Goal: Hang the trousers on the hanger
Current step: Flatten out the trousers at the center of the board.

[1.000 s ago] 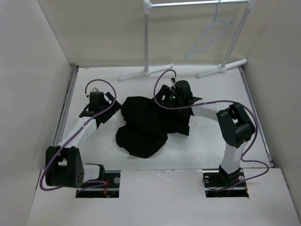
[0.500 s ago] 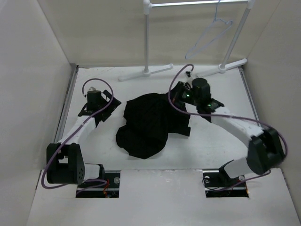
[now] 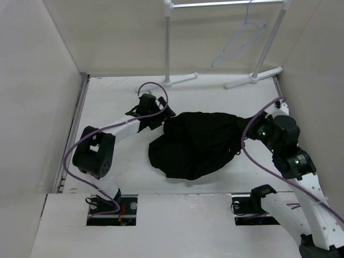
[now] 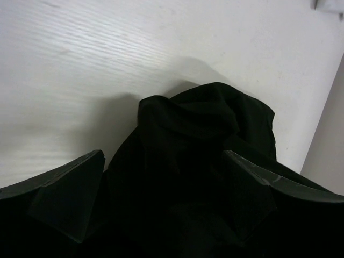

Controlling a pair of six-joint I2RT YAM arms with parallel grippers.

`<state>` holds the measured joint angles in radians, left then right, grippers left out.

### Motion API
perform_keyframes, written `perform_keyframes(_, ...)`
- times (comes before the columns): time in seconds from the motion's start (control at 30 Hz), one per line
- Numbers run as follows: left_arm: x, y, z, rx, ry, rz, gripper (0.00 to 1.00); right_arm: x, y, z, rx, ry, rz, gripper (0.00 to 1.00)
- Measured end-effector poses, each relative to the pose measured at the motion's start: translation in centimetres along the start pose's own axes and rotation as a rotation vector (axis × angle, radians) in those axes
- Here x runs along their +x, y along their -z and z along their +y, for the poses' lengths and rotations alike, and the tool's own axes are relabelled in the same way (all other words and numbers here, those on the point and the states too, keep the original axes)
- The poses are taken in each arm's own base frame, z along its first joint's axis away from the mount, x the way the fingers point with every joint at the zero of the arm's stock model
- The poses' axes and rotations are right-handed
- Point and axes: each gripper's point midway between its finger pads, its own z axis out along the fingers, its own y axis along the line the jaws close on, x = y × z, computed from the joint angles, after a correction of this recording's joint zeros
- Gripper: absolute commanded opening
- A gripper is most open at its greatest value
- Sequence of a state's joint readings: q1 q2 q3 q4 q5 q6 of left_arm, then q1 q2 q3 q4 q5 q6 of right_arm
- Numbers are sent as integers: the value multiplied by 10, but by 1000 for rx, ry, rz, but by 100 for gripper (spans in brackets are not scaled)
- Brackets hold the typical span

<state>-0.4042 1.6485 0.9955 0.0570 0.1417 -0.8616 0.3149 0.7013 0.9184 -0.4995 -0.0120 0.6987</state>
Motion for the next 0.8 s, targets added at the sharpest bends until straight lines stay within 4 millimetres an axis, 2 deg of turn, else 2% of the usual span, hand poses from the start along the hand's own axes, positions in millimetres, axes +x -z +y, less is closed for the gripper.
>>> perform_keyframes(0.07, 9, -17, -15, 18, -15, 27, 90, -2, 9, -12, 45, -4, -15, 7)
perform_keyframes(0.1, 16, -25, -21, 25, -23, 44, 87, -3, 14, -17, 62, -6, -24, 7)
perform_keyframes(0.13, 22, -33, -25, 28, -29, 60, 79, -4, 19, -21, 75, -7, -28, 7)
perform_keyframes(0.17, 29, -41, -30, 31, -32, 77, 62, -5, 23, -23, 82, -8, -33, 7)
perform_keyframes(0.2, 36, -48, -34, 34, -36, 95, 41, -6, 27, -24, 88, -9, -38, 7)
perform_keyframes(0.27, 51, -56, -40, 42, -43, 122, 17, -8, 33, -24, 91, -10, -46, 7)
perform_keyframes(0.33, 60, -55, -43, 44, -47, 144, 11, -10, 34, -23, 92, -11, -48, 7)
perform_keyframes(0.37, 59, -51, -46, 53, -46, 141, 9, -10, 34, -23, 94, -11, -45, 7)
perform_keyframes(0.43, 42, -36, -50, 68, -25, 106, 8, -11, 33, -20, 97, -11, -35, 7)
perform_keyframes(0.5, 3, -6, -53, 86, 17, 32, 7, -14, 31, -13, 85, -8, -24, 7)
perform_keyframes(0.57, -56, 39, -58, 127, 70, -105, 7, -20, 31, 1, 58, 0, -16, 7)
perform_keyframes(0.63, -123, 104, -62, 163, 120, -294, 8, -31, 33, 18, 23, 8, -23, 7)
perform_keyframes(0.7, -180, 178, -72, 203, 141, -493, 9, -47, 39, 38, -19, 16, -49, 7)
perform_keyframes(0.77, -212, 248, -93, 257, 122, -649, 11, -64, 50, 56, -65, 19, -87, 7)
perform_keyframes(0.8, -220, 281, -107, 293, 101, -709, 13, -72, 57, 63, -83, 18, -109, 7)
